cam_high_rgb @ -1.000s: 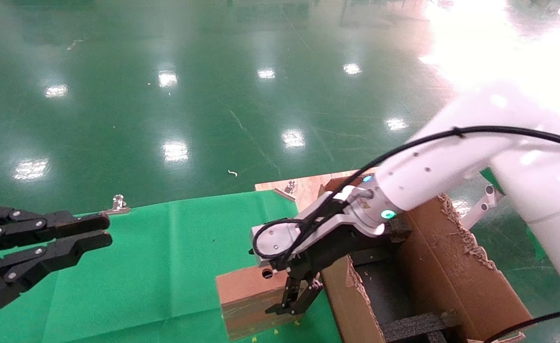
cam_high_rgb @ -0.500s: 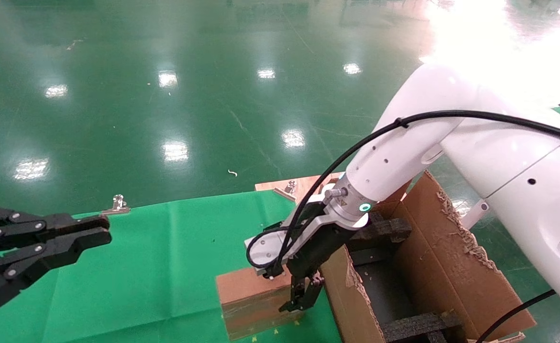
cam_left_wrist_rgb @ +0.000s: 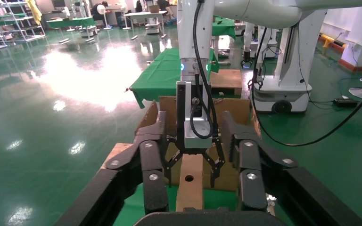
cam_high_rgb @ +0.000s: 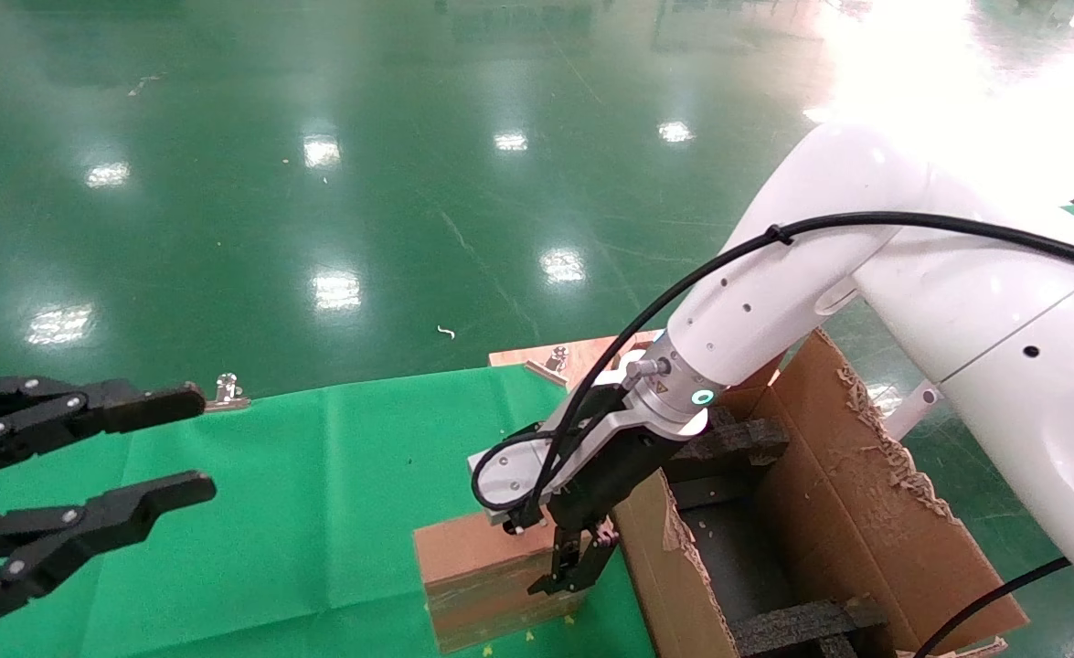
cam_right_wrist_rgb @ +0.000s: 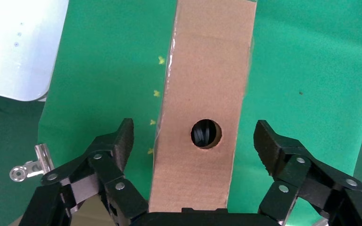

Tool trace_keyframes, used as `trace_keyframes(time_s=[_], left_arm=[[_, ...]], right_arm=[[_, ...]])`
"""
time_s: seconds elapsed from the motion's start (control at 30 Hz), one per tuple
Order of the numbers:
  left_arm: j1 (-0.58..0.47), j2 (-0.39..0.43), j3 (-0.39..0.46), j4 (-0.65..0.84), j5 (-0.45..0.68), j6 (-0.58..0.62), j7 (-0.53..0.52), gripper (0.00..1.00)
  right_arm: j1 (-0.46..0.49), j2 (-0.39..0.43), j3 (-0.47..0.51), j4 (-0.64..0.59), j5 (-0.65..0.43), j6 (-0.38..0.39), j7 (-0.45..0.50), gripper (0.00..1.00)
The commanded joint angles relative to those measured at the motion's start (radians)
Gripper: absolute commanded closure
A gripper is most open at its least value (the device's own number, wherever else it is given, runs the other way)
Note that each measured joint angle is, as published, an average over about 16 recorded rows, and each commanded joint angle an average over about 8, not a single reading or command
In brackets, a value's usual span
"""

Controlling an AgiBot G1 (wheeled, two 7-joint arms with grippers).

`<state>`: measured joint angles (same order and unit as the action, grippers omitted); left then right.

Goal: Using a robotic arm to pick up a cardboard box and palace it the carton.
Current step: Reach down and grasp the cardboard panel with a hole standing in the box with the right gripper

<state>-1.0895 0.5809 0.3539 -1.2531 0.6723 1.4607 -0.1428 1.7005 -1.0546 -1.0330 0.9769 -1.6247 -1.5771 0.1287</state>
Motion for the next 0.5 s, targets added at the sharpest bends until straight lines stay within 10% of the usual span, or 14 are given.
trace_keyframes(time_s=[0.03,0.5], left_arm=[[0.0,0.0,0.0,0.0,0.0,0.0,0.0,0.0],[0.0,0.0,0.0,0.0,0.0,0.0,0.0,0.0]], right_arm=[[-0.001,0.001,0.002,0.002,0.001,0.0,0.001,1.0],[-0.005,0.005,0.009,0.007,0.004,0.002,0.003,1.0]])
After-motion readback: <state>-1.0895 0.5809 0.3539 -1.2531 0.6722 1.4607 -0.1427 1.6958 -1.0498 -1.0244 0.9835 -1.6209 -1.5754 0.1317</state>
